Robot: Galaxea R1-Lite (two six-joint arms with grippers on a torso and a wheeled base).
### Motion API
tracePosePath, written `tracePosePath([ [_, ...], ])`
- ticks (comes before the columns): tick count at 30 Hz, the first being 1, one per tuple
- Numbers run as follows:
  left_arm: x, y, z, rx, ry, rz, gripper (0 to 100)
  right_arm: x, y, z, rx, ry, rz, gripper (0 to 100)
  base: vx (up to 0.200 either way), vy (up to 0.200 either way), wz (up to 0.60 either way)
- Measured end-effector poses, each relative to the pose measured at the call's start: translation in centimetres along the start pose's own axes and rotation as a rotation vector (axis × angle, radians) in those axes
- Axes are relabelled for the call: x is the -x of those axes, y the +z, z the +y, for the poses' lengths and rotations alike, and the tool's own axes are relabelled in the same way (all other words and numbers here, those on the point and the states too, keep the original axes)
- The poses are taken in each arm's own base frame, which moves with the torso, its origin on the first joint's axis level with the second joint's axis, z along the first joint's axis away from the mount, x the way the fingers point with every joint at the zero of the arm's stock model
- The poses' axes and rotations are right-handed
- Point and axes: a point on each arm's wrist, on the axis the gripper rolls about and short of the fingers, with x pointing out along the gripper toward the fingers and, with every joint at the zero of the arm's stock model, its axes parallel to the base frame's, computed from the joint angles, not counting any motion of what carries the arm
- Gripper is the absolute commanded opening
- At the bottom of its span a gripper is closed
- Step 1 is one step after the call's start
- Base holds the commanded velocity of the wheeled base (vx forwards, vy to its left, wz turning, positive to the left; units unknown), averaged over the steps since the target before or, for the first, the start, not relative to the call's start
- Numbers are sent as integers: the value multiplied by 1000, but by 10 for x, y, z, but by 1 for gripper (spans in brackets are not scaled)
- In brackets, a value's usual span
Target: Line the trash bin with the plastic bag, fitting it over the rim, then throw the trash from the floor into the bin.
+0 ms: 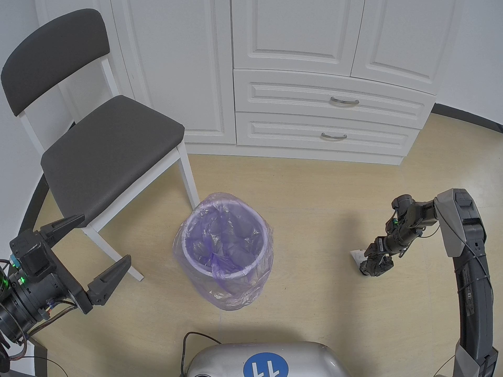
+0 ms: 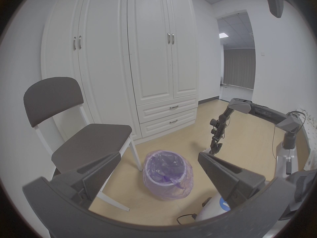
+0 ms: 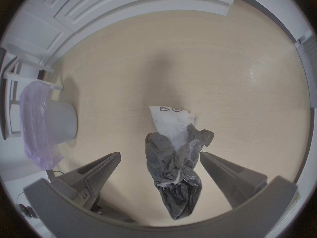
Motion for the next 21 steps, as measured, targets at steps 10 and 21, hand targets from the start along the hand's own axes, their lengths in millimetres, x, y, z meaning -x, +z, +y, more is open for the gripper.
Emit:
tracePosePath([
  [10,-1,-1,-1,1,-10,4,100,-24,-15,0,33,-50,55,100,0,0,0],
  [21,-1,-1,-2,0,-17,7,100,-34,-21,0,55,-78,79,100,0,0,0],
])
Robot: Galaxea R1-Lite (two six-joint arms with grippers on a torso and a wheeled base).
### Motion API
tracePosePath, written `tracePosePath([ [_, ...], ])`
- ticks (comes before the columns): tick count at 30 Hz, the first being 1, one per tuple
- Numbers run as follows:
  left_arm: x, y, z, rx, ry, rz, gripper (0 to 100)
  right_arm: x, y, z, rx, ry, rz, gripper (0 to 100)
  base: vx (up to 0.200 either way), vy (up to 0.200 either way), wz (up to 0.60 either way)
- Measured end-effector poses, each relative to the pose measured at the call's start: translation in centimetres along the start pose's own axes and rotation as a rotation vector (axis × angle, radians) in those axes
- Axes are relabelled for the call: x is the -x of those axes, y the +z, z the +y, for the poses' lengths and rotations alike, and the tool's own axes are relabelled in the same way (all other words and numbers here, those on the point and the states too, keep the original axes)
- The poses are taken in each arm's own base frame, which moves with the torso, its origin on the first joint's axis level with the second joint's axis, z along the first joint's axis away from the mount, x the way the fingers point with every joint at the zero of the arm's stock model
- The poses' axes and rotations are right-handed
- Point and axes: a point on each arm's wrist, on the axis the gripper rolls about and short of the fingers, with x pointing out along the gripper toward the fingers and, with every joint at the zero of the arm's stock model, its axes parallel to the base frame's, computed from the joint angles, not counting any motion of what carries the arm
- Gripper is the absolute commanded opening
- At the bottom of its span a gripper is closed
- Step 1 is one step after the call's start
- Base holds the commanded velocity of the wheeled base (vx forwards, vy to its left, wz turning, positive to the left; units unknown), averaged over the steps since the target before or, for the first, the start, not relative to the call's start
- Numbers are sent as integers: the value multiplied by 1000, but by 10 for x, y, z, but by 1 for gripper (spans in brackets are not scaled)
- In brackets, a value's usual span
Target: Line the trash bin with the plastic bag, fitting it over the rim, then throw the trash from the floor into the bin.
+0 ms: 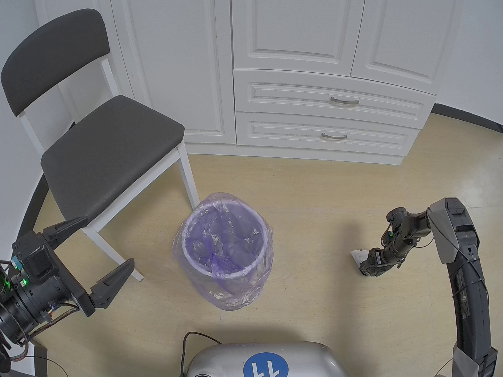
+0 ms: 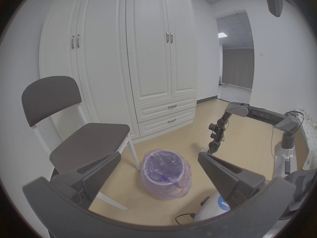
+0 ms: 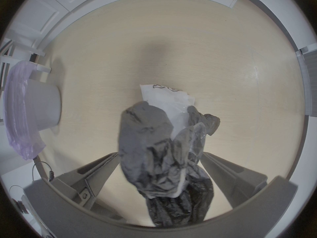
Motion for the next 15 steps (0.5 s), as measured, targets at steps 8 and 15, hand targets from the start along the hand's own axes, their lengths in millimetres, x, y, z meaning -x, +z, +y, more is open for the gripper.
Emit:
tracePosePath([
  [8,0,-1,-2,-1,-19,2,100,-4,1,0,2,-15,-22,0,0,0,0],
  [15,0,-1,-3,-2,-23,2,100,-7,1,0,2,-17,-37,0,0,0,0],
])
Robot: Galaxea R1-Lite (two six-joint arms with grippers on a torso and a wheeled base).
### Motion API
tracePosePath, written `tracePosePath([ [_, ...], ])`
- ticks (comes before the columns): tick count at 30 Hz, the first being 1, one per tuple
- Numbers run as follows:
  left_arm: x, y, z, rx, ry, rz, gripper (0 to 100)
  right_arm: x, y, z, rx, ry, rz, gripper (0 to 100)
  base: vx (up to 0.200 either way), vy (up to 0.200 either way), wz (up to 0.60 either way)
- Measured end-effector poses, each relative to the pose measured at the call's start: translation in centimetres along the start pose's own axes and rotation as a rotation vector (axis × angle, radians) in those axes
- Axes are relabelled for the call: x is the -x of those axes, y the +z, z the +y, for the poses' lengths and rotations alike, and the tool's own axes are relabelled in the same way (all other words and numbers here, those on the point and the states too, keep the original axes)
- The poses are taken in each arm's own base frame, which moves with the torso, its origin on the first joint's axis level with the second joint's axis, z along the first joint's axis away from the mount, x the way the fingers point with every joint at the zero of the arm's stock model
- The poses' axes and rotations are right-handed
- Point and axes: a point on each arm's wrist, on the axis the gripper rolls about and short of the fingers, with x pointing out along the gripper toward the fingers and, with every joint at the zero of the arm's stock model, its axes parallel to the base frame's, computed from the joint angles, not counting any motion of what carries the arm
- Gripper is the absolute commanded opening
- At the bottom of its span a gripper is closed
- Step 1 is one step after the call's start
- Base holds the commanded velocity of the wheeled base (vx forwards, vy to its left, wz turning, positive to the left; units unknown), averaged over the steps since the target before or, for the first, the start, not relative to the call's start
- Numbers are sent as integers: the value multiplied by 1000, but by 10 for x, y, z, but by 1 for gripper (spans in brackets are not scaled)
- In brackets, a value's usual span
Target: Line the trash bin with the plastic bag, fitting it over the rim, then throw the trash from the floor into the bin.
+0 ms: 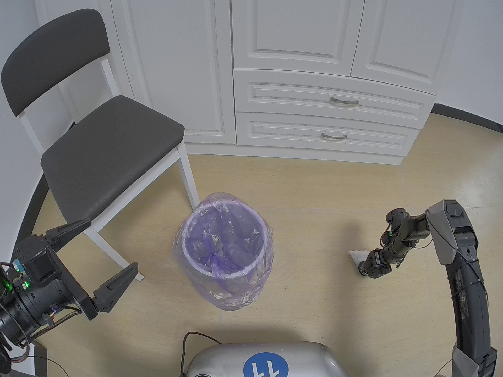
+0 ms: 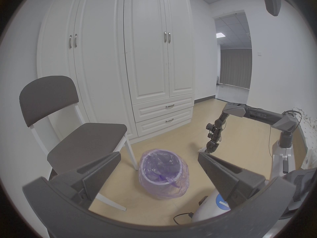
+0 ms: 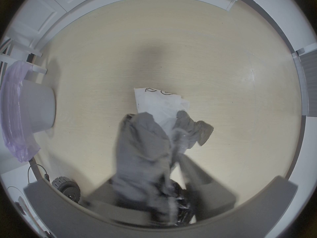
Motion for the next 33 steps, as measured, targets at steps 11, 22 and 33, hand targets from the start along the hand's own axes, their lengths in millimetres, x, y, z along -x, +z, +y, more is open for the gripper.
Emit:
tracePosePath([
  [11,1,1,-3,-17,-23,-11,100,47,26,-18,-43,43,-175,0,0,0,0],
  [22,8,4,-4,-51,-22,-46,100,124,4,-12,-24,63,-348,0,0,0,0],
  [33,18,12,-2,-78,1,-105,100,238,-22,-7,21,-234,-847,0,0,0,0],
])
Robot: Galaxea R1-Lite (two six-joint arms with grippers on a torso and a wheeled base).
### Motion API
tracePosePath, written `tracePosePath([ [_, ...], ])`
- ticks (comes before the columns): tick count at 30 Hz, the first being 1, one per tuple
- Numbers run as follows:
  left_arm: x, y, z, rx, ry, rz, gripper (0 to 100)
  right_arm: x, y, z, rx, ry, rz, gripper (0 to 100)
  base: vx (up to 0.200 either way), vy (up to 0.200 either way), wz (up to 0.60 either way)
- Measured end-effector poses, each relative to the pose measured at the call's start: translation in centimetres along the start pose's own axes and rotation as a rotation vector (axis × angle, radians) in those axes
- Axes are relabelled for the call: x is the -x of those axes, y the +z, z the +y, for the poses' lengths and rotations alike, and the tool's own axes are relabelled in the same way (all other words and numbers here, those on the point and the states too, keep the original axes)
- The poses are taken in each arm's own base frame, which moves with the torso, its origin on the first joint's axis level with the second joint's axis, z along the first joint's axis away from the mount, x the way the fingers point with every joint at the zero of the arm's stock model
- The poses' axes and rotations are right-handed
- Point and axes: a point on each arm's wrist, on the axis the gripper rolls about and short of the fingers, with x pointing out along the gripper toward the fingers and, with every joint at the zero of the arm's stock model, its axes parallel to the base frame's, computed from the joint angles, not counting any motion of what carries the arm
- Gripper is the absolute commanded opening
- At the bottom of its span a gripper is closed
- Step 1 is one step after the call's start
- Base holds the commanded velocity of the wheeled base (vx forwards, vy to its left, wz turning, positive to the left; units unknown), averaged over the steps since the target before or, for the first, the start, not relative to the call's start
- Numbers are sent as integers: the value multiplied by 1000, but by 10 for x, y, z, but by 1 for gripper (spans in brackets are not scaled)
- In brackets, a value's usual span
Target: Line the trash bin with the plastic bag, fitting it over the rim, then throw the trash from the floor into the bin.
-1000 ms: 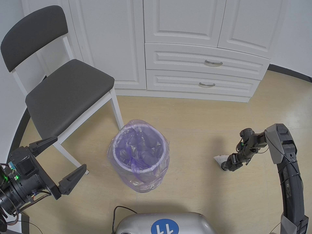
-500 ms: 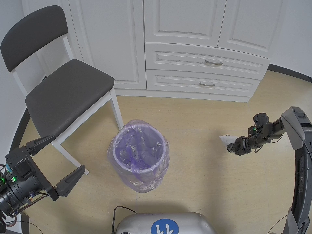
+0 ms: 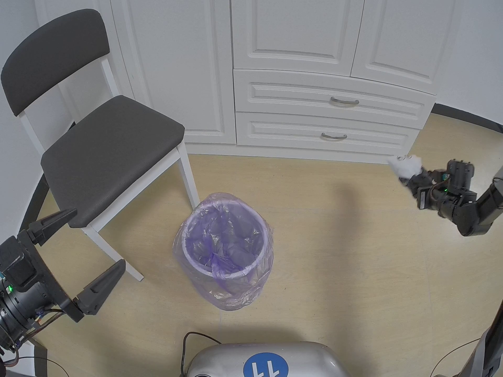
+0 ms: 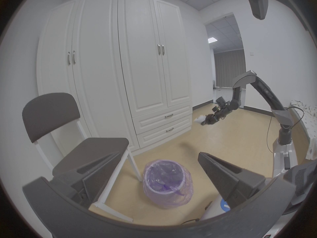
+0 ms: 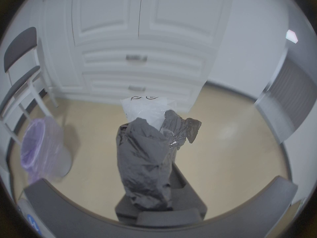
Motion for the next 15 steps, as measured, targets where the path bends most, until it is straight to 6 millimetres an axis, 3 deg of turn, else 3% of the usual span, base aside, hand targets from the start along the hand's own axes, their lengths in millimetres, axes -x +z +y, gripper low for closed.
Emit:
tracePosePath([
  [6,10,12,4,-16,56,-62,100,61,43,-14,63,-185,-198,0,0,0,0],
  [15,21,25,10,-23,122,-133,100,109,99,-22,58,-211,-356,0,0,0,0],
])
